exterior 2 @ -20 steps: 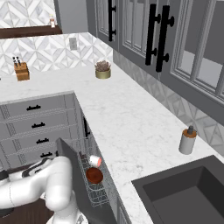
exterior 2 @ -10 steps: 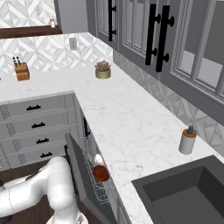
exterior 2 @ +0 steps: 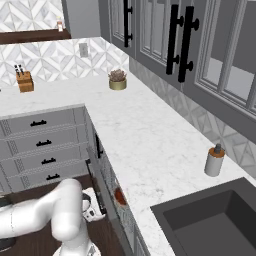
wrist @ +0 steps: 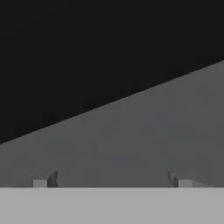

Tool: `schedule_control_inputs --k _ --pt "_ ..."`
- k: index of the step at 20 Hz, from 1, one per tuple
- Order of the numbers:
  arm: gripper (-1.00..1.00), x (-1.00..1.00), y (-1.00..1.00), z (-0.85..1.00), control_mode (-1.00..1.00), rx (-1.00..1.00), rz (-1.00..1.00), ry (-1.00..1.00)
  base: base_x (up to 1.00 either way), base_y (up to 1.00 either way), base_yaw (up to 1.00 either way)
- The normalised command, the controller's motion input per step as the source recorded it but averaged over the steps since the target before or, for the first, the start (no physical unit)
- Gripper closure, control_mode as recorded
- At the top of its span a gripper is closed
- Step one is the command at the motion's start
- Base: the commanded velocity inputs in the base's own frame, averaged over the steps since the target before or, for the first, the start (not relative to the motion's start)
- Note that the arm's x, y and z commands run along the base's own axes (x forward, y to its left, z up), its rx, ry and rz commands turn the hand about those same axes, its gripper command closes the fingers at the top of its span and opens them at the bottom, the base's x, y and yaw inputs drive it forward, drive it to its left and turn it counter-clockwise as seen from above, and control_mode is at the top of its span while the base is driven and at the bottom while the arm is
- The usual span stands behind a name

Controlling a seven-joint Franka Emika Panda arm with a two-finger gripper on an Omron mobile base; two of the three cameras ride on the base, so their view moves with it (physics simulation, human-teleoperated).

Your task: Pick up the cup and bowl from the counter, place them in the dishwasher, and close the dishwasher door.

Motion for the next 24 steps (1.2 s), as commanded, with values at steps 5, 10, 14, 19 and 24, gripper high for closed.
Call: schedule_control_inputs --k 5,10,14,19,24 --pt "-1.0 0.95 -0.27 0.0 -1.0 -0.48 0.0 0.0 0.0 0.0 0.0" --pt "-1.0 0.98 -0.22 0.0 -1.0 -0.43 0.0 0.03 0.0 0.0 0.0" --pt "-1.0 1.0 -0.36 -0.01 -1.0 -0.39 0.0 0.06 0.0 0.0 0.0" --pt "-1.0 1.0 -0.64 -0.06 -1.0 -0.38 -0.01 0.1 0.0 0.0 0.0" --pt "-1.0 0.92 -0.62 -0.15 -1.0 -0.38 0.0 0.12 0.0 0.0 0.0"
